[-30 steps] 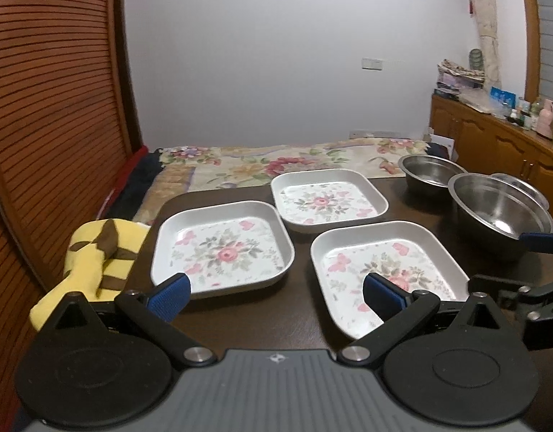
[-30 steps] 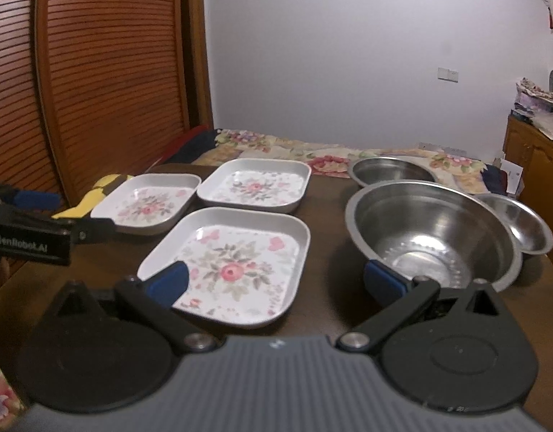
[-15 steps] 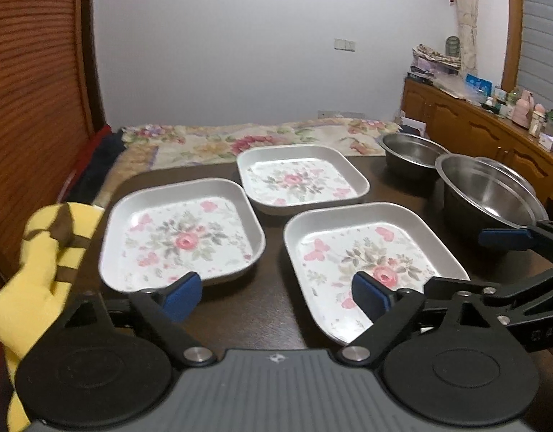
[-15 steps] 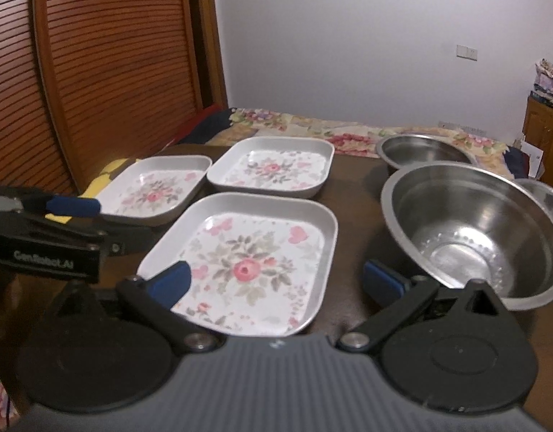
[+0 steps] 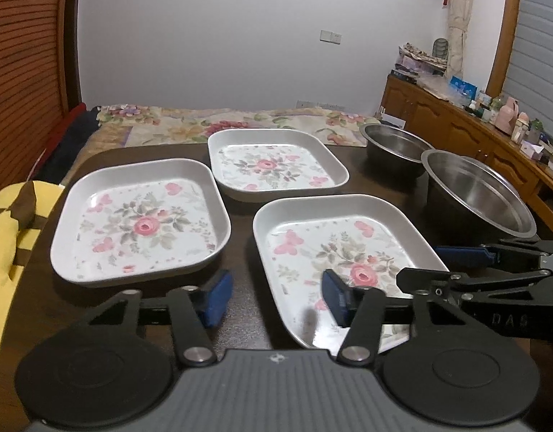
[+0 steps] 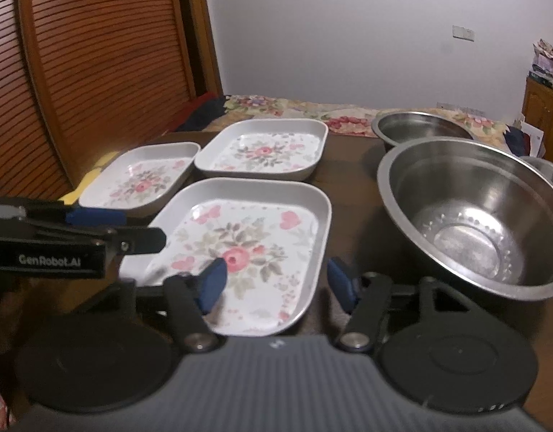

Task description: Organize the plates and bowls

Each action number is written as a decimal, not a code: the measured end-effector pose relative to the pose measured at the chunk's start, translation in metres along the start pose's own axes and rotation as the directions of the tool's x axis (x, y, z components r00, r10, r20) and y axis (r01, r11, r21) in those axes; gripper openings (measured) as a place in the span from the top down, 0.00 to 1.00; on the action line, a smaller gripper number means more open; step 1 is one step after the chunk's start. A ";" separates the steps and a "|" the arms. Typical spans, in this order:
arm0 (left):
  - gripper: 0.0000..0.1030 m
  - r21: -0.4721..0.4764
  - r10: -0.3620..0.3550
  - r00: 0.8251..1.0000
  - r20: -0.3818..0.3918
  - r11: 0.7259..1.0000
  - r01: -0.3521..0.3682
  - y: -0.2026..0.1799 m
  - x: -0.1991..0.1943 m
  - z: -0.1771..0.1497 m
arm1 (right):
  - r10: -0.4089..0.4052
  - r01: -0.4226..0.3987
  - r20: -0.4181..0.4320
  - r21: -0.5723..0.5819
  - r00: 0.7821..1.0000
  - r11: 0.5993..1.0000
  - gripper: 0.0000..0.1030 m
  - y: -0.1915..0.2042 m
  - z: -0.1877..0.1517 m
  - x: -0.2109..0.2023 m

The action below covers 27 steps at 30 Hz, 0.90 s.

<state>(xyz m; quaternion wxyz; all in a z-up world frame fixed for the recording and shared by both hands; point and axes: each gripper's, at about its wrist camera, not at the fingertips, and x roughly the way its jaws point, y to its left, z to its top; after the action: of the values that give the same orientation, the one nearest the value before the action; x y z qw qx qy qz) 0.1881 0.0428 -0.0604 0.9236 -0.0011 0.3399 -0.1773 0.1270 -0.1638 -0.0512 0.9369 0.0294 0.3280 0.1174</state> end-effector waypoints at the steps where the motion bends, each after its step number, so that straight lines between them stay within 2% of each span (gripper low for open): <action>1: 0.54 -0.006 0.000 1.000 -0.005 1.000 0.000 0.000 0.002 0.000 | 0.000 0.000 0.000 0.000 1.000 1.000 0.49 0.000 0.000 0.000; 2: 0.59 -0.012 0.001 1.000 -0.008 1.000 -0.001 0.001 0.003 0.000 | -0.001 0.001 -0.002 0.002 1.000 1.000 0.50 0.000 0.000 0.001; 7: 0.69 -0.025 0.012 1.000 -0.023 1.000 -0.013 0.002 0.010 -0.001 | -0.011 0.011 -0.006 0.001 1.000 1.000 0.58 -0.003 0.000 0.002; 11: 0.82 -0.034 0.003 1.000 -0.028 0.999 -0.004 0.001 0.014 -0.001 | -0.015 0.015 -0.006 0.003 1.000 1.000 0.64 -0.005 0.001 0.004; 17: 0.87 -0.041 0.013 1.000 -0.021 0.999 -0.014 0.000 0.012 -0.002 | -0.012 0.012 -0.016 0.013 1.000 1.000 0.70 -0.009 0.000 0.007; 20: 0.89 -0.048 0.014 1.000 -0.025 0.999 -0.015 0.001 0.009 -0.003 | -0.007 0.007 -0.015 0.018 1.000 1.000 0.77 -0.011 -0.003 0.005; 27: 0.89 -0.050 0.018 1.000 -0.009 0.999 -0.018 -0.002 -0.011 -0.008 | 0.013 -0.013 -0.008 0.020 1.000 1.000 0.77 -0.008 -0.009 -0.009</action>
<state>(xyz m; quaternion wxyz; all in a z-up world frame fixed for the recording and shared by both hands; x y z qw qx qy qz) 0.1741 0.0452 -0.0594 0.9234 -0.0204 0.3481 -0.1604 0.1167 -0.1737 -0.0538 0.9345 0.0403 0.3326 0.1203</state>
